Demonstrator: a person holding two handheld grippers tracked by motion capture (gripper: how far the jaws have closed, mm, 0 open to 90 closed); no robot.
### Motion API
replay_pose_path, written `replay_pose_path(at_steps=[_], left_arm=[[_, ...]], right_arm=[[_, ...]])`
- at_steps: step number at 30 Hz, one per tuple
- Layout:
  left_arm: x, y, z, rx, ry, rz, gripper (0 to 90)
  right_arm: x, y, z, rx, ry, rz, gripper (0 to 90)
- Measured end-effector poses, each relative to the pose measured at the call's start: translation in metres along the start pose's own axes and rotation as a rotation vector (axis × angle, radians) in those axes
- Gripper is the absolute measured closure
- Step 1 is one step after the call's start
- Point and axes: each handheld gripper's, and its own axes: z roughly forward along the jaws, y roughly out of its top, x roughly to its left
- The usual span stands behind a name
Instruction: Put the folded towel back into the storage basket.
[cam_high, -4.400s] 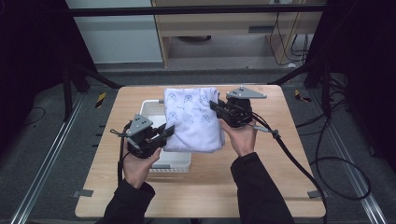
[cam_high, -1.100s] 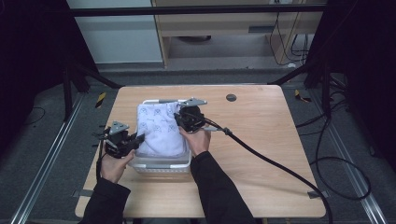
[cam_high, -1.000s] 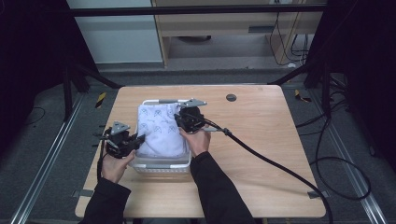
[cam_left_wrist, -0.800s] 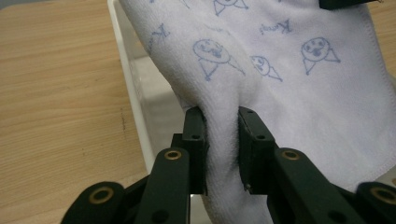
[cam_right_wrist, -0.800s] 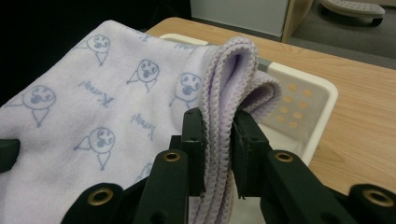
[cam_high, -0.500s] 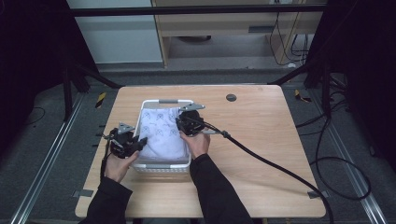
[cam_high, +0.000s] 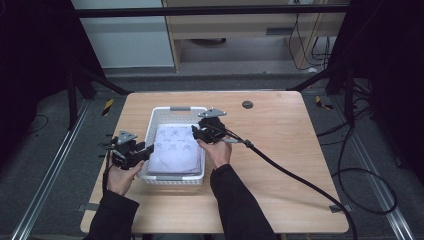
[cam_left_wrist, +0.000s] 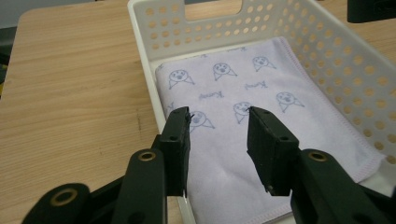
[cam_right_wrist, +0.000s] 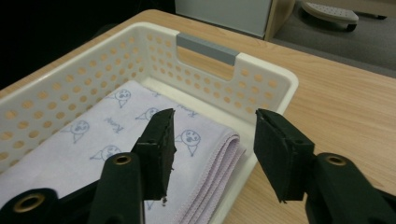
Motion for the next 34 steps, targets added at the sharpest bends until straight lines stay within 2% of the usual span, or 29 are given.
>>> replay_pose_path(at_steps=[3,7,8,11,13,15,17,19,20,23,24,25,27,30,32,33,34], left_arm=[[0.0,0.001,-0.004,-0.014,-0.007,-0.002,58.5],[0.002,0.001,-0.012,-0.04,-0.029,-0.004,58.1],[0.004,0.0,-0.016,-0.047,-0.033,-0.002,57.3],[0.007,0.0,-0.02,-0.054,-0.039,-0.006,55.9],[0.01,-0.002,-0.024,-0.059,-0.047,0.0,54.2],[0.011,-0.002,-0.026,-0.064,-0.051,0.001,52.9],[0.011,-0.003,-0.028,-0.065,-0.055,0.008,50.8],[0.012,-0.004,-0.029,-0.071,-0.055,0.018,48.1],[0.012,-0.004,-0.03,-0.074,-0.052,0.026,48.1],[0.015,-0.006,-0.031,-0.076,-0.047,0.029,45.4],[0.017,-0.007,-0.031,-0.075,-0.041,0.028,43.7],[0.017,-0.007,-0.031,-0.075,-0.041,0.028,42.9],[0.019,-0.009,-0.031,-0.075,-0.038,0.02,40.7],[0.023,-0.011,-0.03,-0.071,-0.029,0.025,39.3],[0.027,-0.013,-0.029,-0.069,-0.028,0.027,36.5],[0.027,-0.013,-0.029,-0.069,-0.028,0.027,36.4],[0.028,-0.014,-0.029,-0.068,-0.024,0.027,36.1]], right_arm=[[-0.005,0.002,-0.009,-0.024,0.009,0.005,43.5],[-0.01,0.003,-0.018,-0.028,0.017,0.003,38.4],[-0.017,0.003,-0.027,-0.038,0.02,0.007,35.8],[-0.023,0.003,-0.036,-0.043,0.027,0.017,32.4],[-0.034,0.0,-0.05,-0.052,0.031,0.013,29.7],[-0.042,-0.003,-0.059,-0.056,0.039,0.035,28.2],[-0.045,-0.004,-0.063,-0.057,0.041,0.042,27.4],[-0.059,-0.011,-0.078,-0.061,0.034,0.042,24.7],[-0.059,-0.011,-0.078,-0.061,0.034,0.042,24.7],[-0.07,-0.02,-0.09,-0.076,0.023,0.041,22.6],[-0.079,-0.029,-0.1,-0.072,0.027,0.051,20.9],[-0.079,-0.029,-0.1,-0.072,0.027,0.051,20.9],[-0.091,-0.042,-0.111,-0.065,0.008,0.048,19.6],[-0.099,-0.052,-0.118,-0.065,0.008,0.054,18.2],[-0.11,-0.066,-0.128,-0.068,0.002,0.07,17.6],[-0.11,-0.066,-0.128,-0.068,0.002,0.07,17.6],[-0.118,-0.075,-0.135,-0.067,0.0,0.084,17.1]])
